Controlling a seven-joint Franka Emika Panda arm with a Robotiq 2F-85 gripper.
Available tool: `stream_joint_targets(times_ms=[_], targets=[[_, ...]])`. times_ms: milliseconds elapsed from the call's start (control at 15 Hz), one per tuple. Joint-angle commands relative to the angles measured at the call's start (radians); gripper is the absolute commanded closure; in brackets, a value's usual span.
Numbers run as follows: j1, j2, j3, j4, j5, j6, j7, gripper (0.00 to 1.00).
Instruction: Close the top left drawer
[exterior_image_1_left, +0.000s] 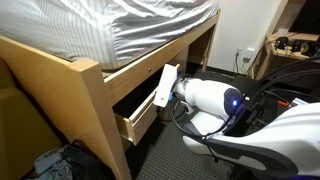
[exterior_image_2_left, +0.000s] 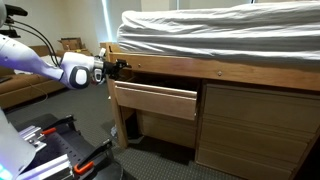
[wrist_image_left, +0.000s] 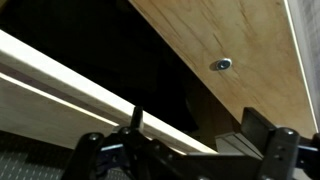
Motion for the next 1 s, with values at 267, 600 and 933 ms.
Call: stream_joint_targets(times_ms=[267, 600, 933], targets=[[0.020, -0.007, 0.037, 0.043, -0.038, -0.001, 0.136, 0.00], [0.036, -0.033, 0.147, 0.181, 0.022, -0.002, 0.153, 0.00], [0.061, -0.006, 0.114, 0.143, -0.007, -0.002, 0.172, 0.00]])
